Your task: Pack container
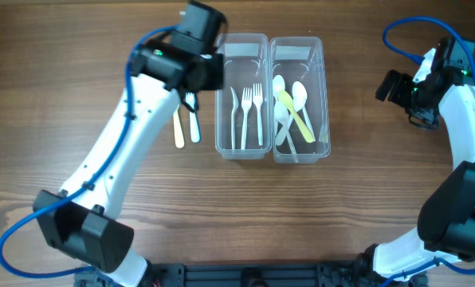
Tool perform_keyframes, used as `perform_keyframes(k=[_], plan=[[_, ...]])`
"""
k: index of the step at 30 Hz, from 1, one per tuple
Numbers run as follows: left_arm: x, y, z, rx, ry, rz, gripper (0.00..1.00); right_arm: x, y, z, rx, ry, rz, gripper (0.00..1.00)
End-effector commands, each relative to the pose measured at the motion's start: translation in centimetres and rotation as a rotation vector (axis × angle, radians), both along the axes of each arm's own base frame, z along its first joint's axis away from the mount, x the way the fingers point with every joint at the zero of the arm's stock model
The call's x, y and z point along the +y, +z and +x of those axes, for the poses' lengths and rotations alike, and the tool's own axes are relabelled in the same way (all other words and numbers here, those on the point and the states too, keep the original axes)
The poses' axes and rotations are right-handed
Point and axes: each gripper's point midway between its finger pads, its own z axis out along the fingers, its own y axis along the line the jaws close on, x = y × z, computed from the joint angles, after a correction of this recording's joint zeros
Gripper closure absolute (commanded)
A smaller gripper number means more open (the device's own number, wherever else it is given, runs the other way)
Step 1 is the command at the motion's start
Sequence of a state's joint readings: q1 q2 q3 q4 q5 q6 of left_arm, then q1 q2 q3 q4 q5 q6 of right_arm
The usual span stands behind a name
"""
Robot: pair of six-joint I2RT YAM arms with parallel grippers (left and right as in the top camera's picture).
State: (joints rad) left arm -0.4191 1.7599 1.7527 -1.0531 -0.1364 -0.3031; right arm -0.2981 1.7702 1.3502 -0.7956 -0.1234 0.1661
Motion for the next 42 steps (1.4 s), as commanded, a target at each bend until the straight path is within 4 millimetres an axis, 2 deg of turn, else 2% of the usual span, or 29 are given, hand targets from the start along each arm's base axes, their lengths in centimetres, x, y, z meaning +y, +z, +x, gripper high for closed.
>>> perform_keyframes(k=[1, 2, 3, 4, 5, 7, 10, 12, 15, 18, 22, 26, 30, 33, 35, 36, 37, 38, 39, 40, 41, 42], plan=[[6.4, -6.3, 0.8, 0.152, 0.151, 0.062, 0.58, 0.3, -0.5, 0.1, 0.008, 0.008, 0.01, 0.01], [7.1, -8.4, 0.6, 0.208, 0.165, 0.05, 0.56, 0.3, -0.5, 0.1, 0.008, 0.008, 0.01, 0.01], [7.8, -11.3, 0.3, 0.287, 0.18, 0.031, 0.56, 0.3, -0.5, 0.1, 0.008, 0.008, 0.01, 0.01], [8.0, -13.1, 0.1, 0.333, 0.187, 0.023, 0.56, 0.3, -0.5, 0.1, 0.008, 0.007, 0.011, 0.01], [8.3, -15.8, 0.1, 0.392, 0.189, 0.033, 0.56, 0.3, -0.5, 0.1, 0.008, 0.008, 0.01, 0.01], [8.3, -18.2, 0.5, 0.421, 0.183, 0.045, 0.54, 0.3, -0.5, 0.1, 0.009, 0.008, 0.011, 0.01], [8.2, -20.2, 0.8, 0.44, 0.184, 0.051, 0.54, 0.3, -0.5, -0.1, 0.016, 0.008, 0.013, 0.01], [8.2, -20.8, 0.8, 0.448, 0.185, 0.053, 0.54, 0.3, -0.5, -0.1, 0.016, 0.008, 0.012, 0.01], [8.2, -21.6, 0.8, 0.459, 0.185, 0.056, 0.6, 0.3, -0.5, -0.1, 0.016, 0.008, 0.012, 0.01], [8.3, -23.0, 0.4, 0.493, 0.186, 0.067, 0.59, 0.3, -0.5, -0.1, 0.016, 0.008, 0.012, 0.01], [8.5, -23.1, 1.0, 0.472, 0.19, 0.067, 0.61, 0.3, -0.5, -0.1, 0.016, 0.008, 0.012, 0.0], [9.9, -23.3, 0.5, 0.497, 0.222, 0.066, 0.77, 0.3, -0.5, -0.2, 0.019, 0.008, 0.013, 0.01], [10.6, -23.3, -0.5, 0.538, 0.237, 0.073, 0.85, 0.3, -0.5, -0.2, 0.019, 0.008, 0.013, 0.01], [10.7, -22.5, -1.1, 0.555, 0.237, 0.078, 0.87, 0.3, -0.6, -0.2, 0.02, 0.008, 0.013, 0.01], [10.7, -20.5, -0.7, 0.513, 0.236, 0.066, 0.88, 0.3, -0.5, -0.2, 0.019, 0.008, 0.014, 0.01], [10.5, -18.8, -0.4, 0.48, 0.234, 0.058, 0.88, 0.3, -0.5, -0.2, 0.019, 0.008, 0.014, 0.0], [10.2, -16.8, -0.1, 0.441, 0.227, 0.049, 0.89, 0.3, -0.5, -0.2, 0.019, 0.008, 0.014, 0.01], [9.5, -13.7, 0.4, 0.381, 0.211, 0.032, 0.89, 0.3, -0.5, -0.2, 0.019, 0.008, 0.014, 0.01], [8.1, -9.6, 0.8, 0.287, 0.177, 0.009, 0.89, 0.3, -0.5, -0.2, 0.019, 0.008, 0.014, 0.0], [6.9, -7.0, 0.9, 0.223, 0.149, -0.009, 0.9, 0.3, -0.5, -0.2, 0.019, 0.008, 0.014, 0.01], [4.8, -3.0, 0.9, 0.112, 0.097, -0.041, 0.9, 0.3, -0.5, -0.2, 0.019, 0.008, 0.013, 0.01], [3.1, -0.6, 0.6, 0.036, 0.055, -0.065, 0.91, 0.3, -0.5, -0.2, 0.018, 0.009, 0.013, 0.01]])
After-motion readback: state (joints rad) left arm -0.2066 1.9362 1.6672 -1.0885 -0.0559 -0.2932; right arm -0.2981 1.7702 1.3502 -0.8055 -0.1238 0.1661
